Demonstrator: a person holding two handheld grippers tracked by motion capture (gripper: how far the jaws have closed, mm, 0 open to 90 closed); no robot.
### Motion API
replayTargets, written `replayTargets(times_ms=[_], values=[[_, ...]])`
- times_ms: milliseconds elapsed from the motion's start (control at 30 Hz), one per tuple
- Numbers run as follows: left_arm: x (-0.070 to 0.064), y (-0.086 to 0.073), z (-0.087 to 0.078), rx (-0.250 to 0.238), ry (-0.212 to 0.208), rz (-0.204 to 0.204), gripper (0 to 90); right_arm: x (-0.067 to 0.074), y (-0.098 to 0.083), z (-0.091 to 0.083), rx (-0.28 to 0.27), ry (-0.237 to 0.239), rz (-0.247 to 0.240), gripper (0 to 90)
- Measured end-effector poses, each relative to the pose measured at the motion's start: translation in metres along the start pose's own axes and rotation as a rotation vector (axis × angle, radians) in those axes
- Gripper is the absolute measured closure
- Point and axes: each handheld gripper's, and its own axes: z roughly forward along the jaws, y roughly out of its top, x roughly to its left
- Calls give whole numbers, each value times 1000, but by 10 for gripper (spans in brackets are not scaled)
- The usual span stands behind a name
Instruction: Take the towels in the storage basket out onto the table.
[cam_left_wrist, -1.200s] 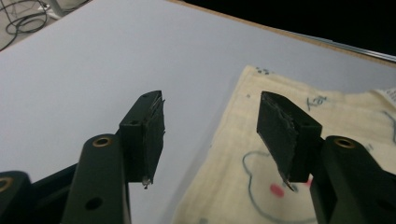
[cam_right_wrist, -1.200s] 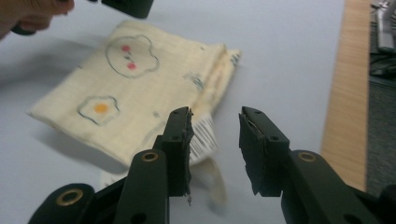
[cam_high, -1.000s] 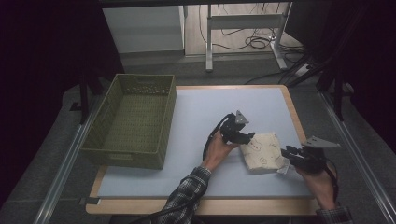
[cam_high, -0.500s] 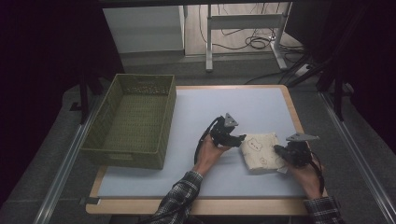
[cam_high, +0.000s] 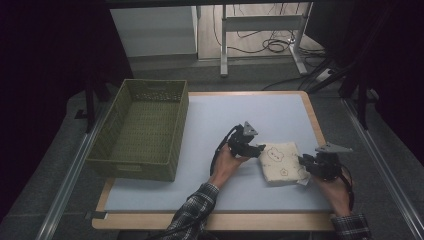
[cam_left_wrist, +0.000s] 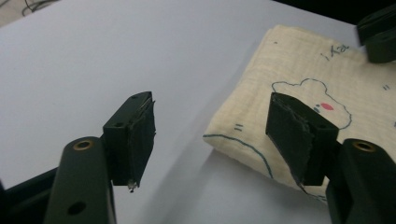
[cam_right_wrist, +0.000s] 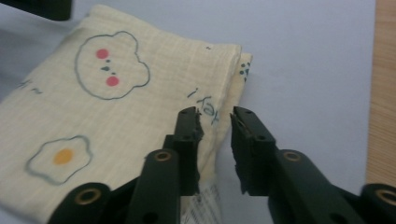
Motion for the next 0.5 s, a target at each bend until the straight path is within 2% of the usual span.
replayTargets(times_ms=[200,267,400,500], values=[[4,-3,5,18,0,-26,365,9,-9,-20,-4,24,-6,589],[5,-5,8,22,-5,-45,366,11,-16,-20,14,24,-5,560],[8,-7,18,66,0,-49,366,11,-26,-17,47,-12,0,532],[7,-9,28,95,-9,-63,366,8,-31,-13,56,10,26,522]])
